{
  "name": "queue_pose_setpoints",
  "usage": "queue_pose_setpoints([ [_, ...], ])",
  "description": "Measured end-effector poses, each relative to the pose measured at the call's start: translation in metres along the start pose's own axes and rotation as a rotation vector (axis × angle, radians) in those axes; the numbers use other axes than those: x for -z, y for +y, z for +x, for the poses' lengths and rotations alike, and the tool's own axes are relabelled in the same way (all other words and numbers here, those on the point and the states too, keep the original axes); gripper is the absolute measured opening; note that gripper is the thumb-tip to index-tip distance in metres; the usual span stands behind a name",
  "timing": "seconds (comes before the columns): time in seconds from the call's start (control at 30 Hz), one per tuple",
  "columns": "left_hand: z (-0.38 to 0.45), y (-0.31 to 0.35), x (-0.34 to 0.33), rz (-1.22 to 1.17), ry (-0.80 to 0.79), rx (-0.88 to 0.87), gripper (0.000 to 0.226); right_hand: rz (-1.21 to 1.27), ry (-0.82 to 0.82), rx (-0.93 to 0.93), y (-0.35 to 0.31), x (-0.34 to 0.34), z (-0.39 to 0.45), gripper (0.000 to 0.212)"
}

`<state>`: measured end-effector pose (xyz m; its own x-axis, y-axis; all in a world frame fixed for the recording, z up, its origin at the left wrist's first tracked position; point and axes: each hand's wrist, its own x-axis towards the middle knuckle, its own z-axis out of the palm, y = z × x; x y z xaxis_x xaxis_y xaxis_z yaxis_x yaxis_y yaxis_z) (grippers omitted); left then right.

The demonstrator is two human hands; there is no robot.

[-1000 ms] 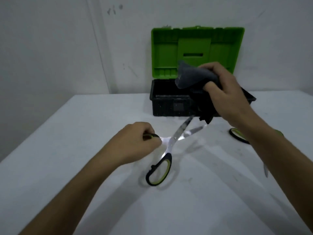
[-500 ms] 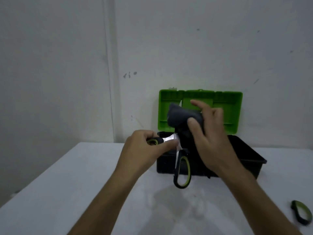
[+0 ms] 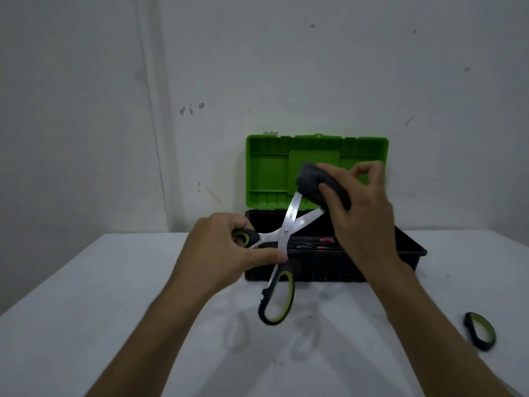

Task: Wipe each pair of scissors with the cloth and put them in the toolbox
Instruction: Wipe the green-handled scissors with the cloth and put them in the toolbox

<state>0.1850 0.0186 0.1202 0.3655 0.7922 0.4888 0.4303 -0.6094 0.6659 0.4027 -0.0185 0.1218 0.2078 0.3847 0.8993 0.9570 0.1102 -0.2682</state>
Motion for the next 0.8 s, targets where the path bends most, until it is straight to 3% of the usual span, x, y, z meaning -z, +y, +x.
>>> queue_pose_setpoints([
  [0.13, 0.002, -0.009, 0.001, -0.003, -0.017, 0.072, 0.067, 0.014, 0.077, -0.080, 0.009, 0.012, 0.003, 0.031],
  [0.23, 0.005, -0.010, -0.001, 0.010, 0.011, 0.090, 0.071, 0.120, 0.059, 0.102, -0.011, 0.013, -0.001, 0.032],
  [0.37, 0.004, -0.008, 0.002, -0.016, 0.012, 0.069, 0.062, 0.119, -0.117, 0.292, -0.032, -0.008, -0.019, 0.036],
  [0.5, 0.004, -0.009, 0.006, -0.023, -0.006, 0.082, 0.067, 0.086, -0.027, 0.230, -0.017, -0.017, -0.019, 0.032],
  [0.67, 0.005, -0.011, 0.000, -0.003, -0.050, 0.133, 0.066, 0.037, 0.110, -0.011, 0.012, 0.000, -0.006, 0.027],
  [0.73, 0.005, -0.011, -0.001, 0.004, -0.040, 0.144, 0.064, 0.060, 0.100, 0.046, 0.011, 0.007, -0.002, 0.028],
  [0.8, 0.005, -0.011, -0.002, 0.011, -0.014, 0.149, 0.060, 0.148, -0.031, 0.202, 0.001, 0.011, 0.000, 0.031],
])
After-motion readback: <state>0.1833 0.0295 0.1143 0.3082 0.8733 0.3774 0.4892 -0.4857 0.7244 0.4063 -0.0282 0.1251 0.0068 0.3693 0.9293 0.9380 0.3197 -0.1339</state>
